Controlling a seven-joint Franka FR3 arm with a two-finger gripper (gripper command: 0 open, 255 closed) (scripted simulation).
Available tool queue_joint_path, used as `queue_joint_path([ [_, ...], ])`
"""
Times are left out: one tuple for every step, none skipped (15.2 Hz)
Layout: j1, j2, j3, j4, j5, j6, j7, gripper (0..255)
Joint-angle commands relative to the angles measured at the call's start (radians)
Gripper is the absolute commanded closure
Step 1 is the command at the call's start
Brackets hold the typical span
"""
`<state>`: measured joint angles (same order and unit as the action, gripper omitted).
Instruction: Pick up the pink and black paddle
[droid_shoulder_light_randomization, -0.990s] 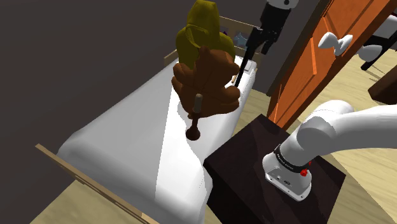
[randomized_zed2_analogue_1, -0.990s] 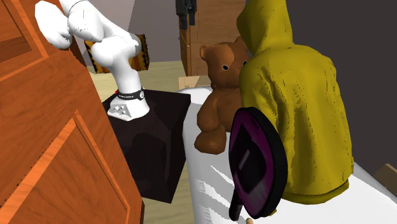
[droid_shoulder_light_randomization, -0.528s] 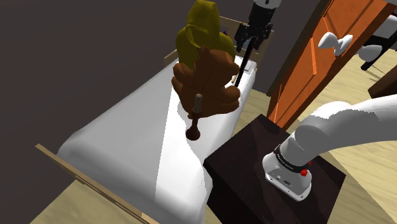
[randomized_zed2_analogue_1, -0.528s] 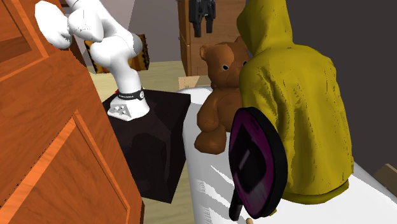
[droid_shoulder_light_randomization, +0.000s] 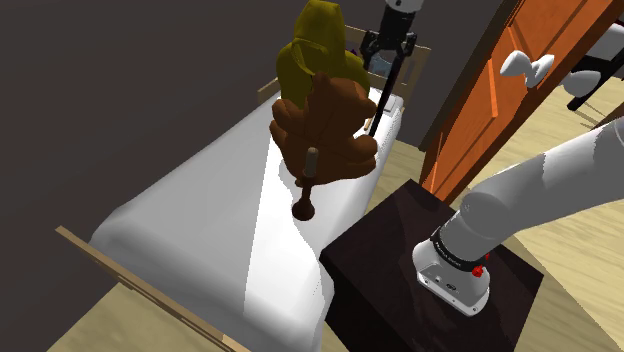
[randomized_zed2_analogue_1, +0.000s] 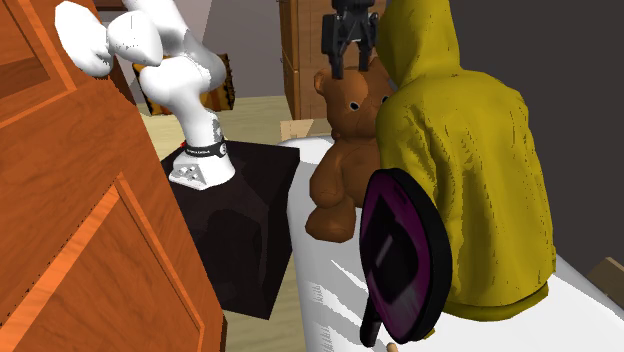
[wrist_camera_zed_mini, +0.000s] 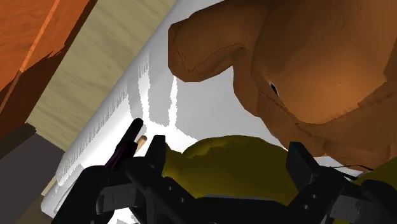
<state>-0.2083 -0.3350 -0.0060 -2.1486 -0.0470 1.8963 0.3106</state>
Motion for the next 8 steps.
queue_joint_path([
  [-0.021,0.051,-0.009,0.032,-0.011,0.027,0.039,0],
  [-0.032,0.079,-0.015,0.053,-0.017,0.038,0.057,0],
  [-0.042,0.107,-0.021,0.074,-0.021,0.047,0.075,0],
  [-0.051,0.134,-0.027,0.095,-0.026,0.056,0.092,0],
  [-0.061,0.16,-0.033,0.117,-0.031,0.064,0.11,0],
  [-0.07,0.187,-0.04,0.14,-0.035,0.071,0.127,0],
  [-0.079,0.213,-0.047,0.163,-0.038,0.077,0.143,0],
  [-0.088,0.238,-0.055,0.186,-0.042,0.083,0.16,0],
])
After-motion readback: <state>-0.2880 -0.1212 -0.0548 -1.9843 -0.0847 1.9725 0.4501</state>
